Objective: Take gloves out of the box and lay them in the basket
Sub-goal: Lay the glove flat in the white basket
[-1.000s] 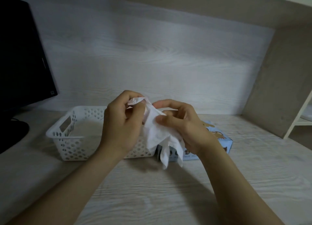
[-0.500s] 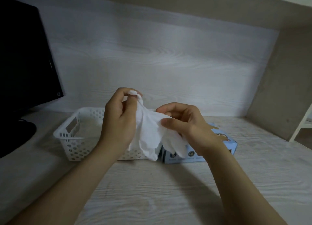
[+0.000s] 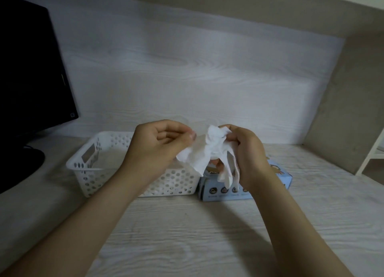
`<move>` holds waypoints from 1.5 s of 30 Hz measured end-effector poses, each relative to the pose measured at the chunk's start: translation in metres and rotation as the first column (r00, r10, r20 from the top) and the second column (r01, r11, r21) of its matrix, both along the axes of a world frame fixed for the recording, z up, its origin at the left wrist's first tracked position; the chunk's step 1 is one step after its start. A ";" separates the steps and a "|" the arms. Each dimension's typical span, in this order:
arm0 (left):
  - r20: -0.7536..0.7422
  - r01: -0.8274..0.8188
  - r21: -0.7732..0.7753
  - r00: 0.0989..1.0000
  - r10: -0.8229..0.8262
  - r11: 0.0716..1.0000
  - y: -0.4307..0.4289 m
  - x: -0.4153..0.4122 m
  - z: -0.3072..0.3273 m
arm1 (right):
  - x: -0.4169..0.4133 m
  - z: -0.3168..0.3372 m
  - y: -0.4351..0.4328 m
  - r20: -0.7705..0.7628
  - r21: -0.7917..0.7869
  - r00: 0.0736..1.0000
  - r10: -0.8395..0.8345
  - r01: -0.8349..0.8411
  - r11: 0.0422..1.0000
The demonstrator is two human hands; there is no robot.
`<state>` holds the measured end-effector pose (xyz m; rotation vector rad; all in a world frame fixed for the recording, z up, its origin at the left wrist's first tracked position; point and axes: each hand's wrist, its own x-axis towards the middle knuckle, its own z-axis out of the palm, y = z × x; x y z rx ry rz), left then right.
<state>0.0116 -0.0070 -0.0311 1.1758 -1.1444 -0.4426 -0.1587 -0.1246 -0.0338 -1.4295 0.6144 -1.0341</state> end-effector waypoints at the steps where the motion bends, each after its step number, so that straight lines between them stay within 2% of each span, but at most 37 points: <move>1: 0.007 -0.020 -0.019 1.000 0.021 1.000 -0.001 0.002 -0.001 | 0.000 -0.001 -0.001 -0.065 -0.010 0.996 -0.066 0.066 0.998; 3: 0.016 -0.042 -0.036 0.999 0.042 0.998 -0.003 0.005 -0.002 | -0.001 0.000 0.001 -0.169 -0.086 0.966 -0.196 0.184 0.979; 5: 0.033 -0.027 -0.044 0.999 0.028 0.999 -0.004 0.006 -0.003 | 0.002 0.004 0.010 -0.170 -0.240 0.951 -0.259 0.215 0.947; 8: 0.044 -0.005 -0.069 0.999 0.008 0.998 -0.004 0.002 -0.003 | 0.006 0.006 0.020 -0.172 -0.413 0.962 -0.214 0.127 0.902; 12: 0.029 -0.003 -0.116 1.000 0.006 0.993 -0.003 0.003 -0.002 | 0.011 -0.002 0.023 -0.279 -0.621 0.942 -0.187 -0.028 0.784; 17: 0.037 0.026 -0.177 0.999 -0.020 0.984 0.000 0.005 0.001 | 0.017 -0.006 0.028 -0.313 -0.679 0.945 -0.093 -0.154 0.717; 19: 0.052 0.033 -0.176 0.998 -0.024 0.984 0.001 0.007 0.002 | 0.016 -0.006 0.028 -0.305 -0.659 0.951 -0.052 -0.171 0.733; 21: 0.074 0.049 -0.162 0.997 -0.037 0.986 0.002 0.009 0.003 | 0.014 -0.004 0.028 -0.267 -0.585 0.964 -0.016 -0.149 0.797; 25: 0.064 0.122 -0.106 0.991 -0.116 0.987 0.004 0.012 0.005 | 0.009 0.003 0.023 -0.147 -0.346 0.983 0.111 -0.156 0.925; 27: 0.047 0.137 -0.064 0.990 -0.134 0.989 0.003 0.012 0.005 | 0.009 0.004 0.021 -0.112 -0.243 0.977 0.183 -0.206 0.948; 30: 0.036 0.077 -0.028 0.996 -0.076 0.997 0.002 0.014 0.004 | 0.007 0.003 0.019 -0.139 -0.146 0.955 0.263 -0.282 0.948; 35: 0.018 0.062 -0.023 0.998 -0.062 0.998 -0.001 0.015 0.004 | 0.007 0.002 0.022 -0.310 -0.161 0.923 0.227 -0.287 0.944; 40: 0.026 0.056 -0.026 0.998 -0.055 0.998 -0.005 0.014 0.004 | 0.012 0.002 0.024 -0.214 -0.097 0.954 0.210 -0.235 0.967; 45: 0.005 -0.003 -0.022 1.000 0.003 1.000 -0.005 0.018 0.004 | 0.004 0.004 0.025 -0.264 -0.175 0.946 0.187 -0.237 0.956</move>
